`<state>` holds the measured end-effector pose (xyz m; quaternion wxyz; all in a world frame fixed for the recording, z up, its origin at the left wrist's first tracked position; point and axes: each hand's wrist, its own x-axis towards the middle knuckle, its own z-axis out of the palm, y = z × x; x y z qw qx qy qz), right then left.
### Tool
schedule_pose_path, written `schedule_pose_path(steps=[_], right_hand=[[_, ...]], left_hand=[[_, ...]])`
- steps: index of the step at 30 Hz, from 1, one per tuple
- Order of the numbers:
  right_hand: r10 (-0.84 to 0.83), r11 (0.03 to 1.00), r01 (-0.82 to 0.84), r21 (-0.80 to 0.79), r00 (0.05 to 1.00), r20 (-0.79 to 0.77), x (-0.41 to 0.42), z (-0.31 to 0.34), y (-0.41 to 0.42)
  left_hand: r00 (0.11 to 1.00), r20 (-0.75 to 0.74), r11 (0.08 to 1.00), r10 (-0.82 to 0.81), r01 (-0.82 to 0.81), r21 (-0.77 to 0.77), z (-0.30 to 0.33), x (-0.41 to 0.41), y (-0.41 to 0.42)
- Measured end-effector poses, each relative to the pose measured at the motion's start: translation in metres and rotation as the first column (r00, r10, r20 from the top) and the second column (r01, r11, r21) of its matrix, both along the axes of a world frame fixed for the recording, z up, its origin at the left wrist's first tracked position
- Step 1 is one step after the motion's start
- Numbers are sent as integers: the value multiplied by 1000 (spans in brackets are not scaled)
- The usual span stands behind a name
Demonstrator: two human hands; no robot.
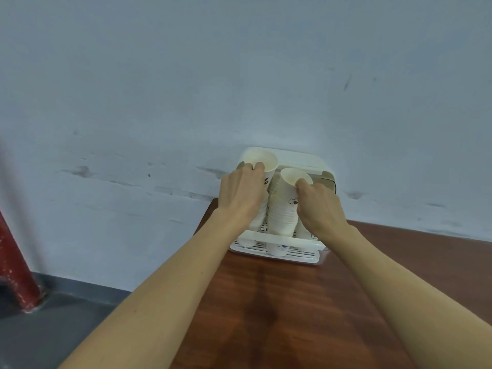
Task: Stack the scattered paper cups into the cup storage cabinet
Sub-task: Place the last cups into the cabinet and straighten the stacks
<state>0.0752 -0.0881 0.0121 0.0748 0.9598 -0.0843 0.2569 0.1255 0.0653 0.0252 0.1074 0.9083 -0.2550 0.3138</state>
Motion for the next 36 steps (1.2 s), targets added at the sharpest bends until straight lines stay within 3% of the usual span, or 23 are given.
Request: schedule_pose_path(steps=[15, 20, 36], right_hand=[[7, 997, 5, 74, 987, -159, 19, -23, 1], [28, 985, 0, 170, 987, -161, 13, -26, 6], [37, 995, -33, 99, 999, -39, 14, -49, 6]], left_hand=[[993, -99, 989, 57, -42, 143, -33, 22, -2], [993, -99, 986, 57, -40, 165, -32, 23, -7], [995, -83, 989, 55, -43, 145, -33, 28, -10]])
